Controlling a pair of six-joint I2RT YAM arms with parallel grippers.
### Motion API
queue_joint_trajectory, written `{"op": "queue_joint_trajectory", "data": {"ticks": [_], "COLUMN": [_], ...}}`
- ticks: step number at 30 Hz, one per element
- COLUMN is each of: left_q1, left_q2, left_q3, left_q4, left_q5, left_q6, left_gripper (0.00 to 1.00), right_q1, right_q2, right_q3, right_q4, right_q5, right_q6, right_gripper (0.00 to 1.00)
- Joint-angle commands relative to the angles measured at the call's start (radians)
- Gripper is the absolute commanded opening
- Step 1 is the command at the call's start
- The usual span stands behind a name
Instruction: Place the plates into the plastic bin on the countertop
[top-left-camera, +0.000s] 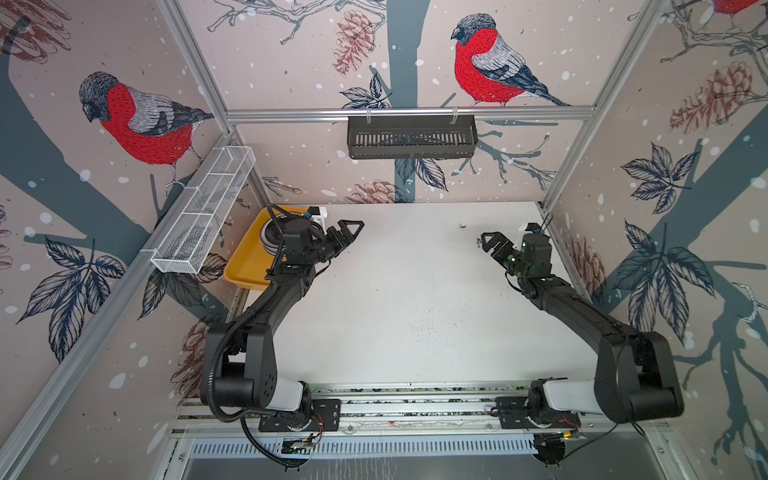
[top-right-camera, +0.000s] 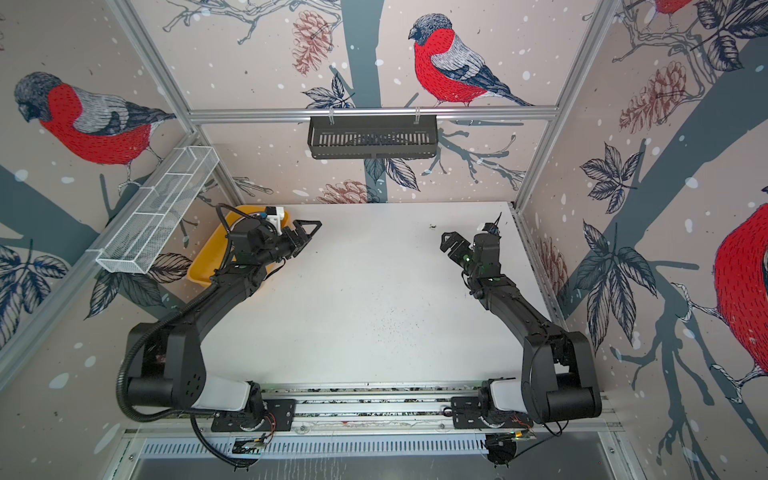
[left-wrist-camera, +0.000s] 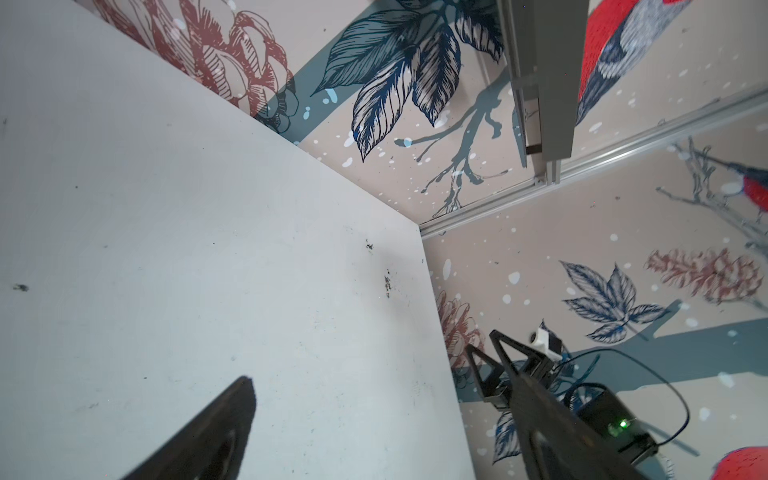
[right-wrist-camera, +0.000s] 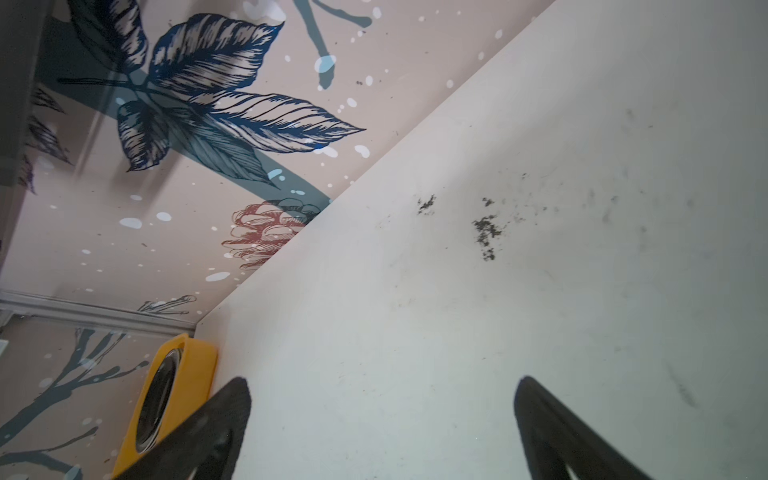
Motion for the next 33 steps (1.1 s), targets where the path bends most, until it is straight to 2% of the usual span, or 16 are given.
{"op": "queue_joint_trajectory", "data": {"ticks": [1,7,11,15,19,22,25,29,33], "left_q1": [-0.039,-0.068,-0.069,-0.069,-0.069,-0.067,-0.066,-0.066,-0.066], "left_q2": [-0.093,-0.322,-0.479,-0.587,-0.643,-0.641,-0.592,-0.455,-0.264], "left_q3": [-0.071,-0.366,-0.534,-0.643,-0.781,-0.875,-0.892,-0.869,-0.858], "left_q4": [0.006,0.185,0.26,0.288,0.44,0.593,0.636,0.665,0.872], "left_q5": [-0.209,-0.55,-0.76,-0.935,-1.058,-1.135,-1.172,-1.168,-1.177], "left_q6": [0.218,0.326,0.391,0.484,0.589,0.644,0.686,0.68,0.708], "left_gripper": [0.97,0.96,0.96,0.96,0.96,0.97,0.97,0.96,0.96], "right_q1": [-0.044,-0.089,-0.133,-0.15,-0.155,-0.157,-0.157,-0.157,-0.157], "right_q2": [-0.013,-0.087,-0.155,-0.202,-0.232,-0.245,-0.252,-0.266,-0.233], "right_q3": [-0.015,-0.047,-0.119,-0.167,-0.22,-0.262,-0.315,-0.434,-0.598], "right_q4": [-0.019,-0.065,-0.02,-0.002,0.034,0.075,0.143,0.344,0.71], "right_q5": [0.04,0.193,0.242,0.326,0.404,0.467,0.506,0.524,0.481], "right_q6": [-0.051,-0.159,-0.193,-0.254,-0.319,-0.362,-0.418,-0.499,-0.565], "right_gripper": [1.0,1.0,1.0,1.0,1.0,1.0,1.0,1.0,1.0]}}
